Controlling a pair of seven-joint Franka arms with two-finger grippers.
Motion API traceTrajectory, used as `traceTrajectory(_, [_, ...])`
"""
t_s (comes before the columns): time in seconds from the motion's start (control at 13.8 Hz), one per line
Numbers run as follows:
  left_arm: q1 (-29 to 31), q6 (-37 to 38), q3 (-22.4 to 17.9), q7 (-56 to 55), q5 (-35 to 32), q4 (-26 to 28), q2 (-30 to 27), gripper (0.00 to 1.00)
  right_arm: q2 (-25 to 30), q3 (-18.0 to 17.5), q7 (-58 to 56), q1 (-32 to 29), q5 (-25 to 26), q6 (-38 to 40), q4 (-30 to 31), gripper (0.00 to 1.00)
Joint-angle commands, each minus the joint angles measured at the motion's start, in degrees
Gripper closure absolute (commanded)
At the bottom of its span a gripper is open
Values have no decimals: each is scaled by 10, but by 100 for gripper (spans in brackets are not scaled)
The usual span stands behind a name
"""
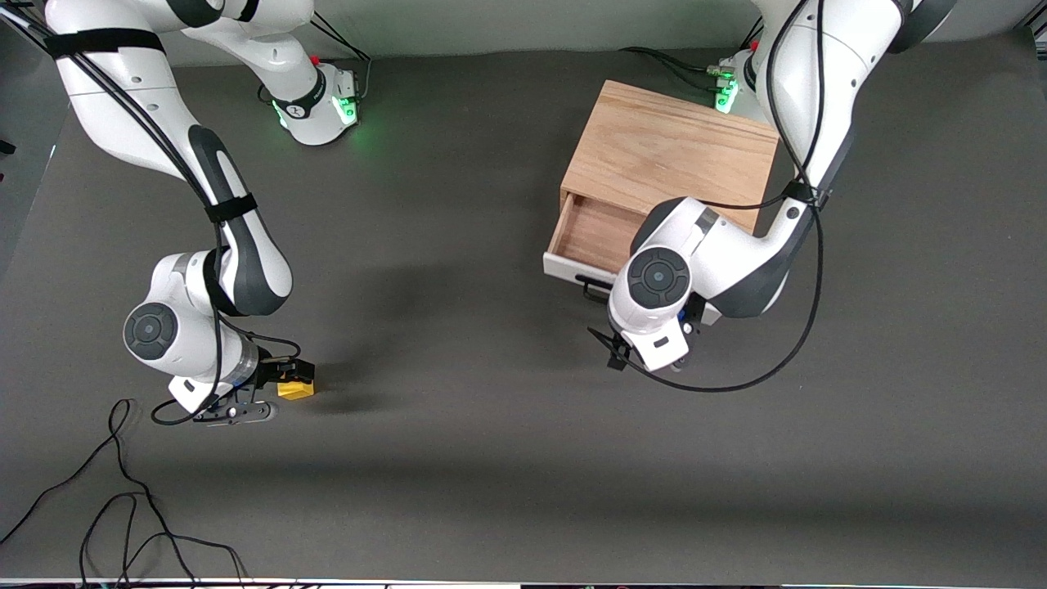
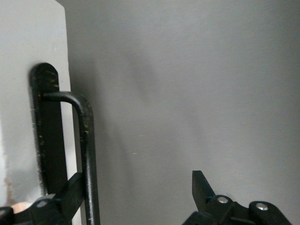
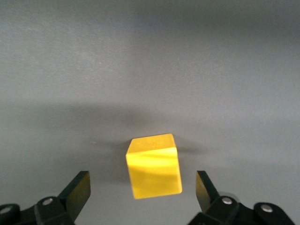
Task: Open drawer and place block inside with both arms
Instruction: 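Pull the drawer open with the left gripper while the right gripper grasps the cube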
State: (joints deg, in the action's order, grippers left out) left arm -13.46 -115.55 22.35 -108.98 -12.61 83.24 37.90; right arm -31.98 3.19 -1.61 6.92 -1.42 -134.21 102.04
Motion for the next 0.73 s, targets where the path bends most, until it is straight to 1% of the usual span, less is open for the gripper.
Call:
traceTrajectory(0.0, [-5,-12,-6,-9,-16,-48,20,0,-3,4,-23,1,-1,-25,13,0])
traceTrajectory(0.22, [-5,-21,-6,-9,-18,-50,20,0,-33,4,-23,3,-1,-66,16,0])
traceTrajectory(0.44, [-4,-15,-6,-6,-19,-67,17,0,-38,4,-23,6,-1,-88,30,0])
traceTrajectory(0.65, [1,15,-6,17,-74,-101,-5,0,-38,3,-23,6,-1,-88,30,0])
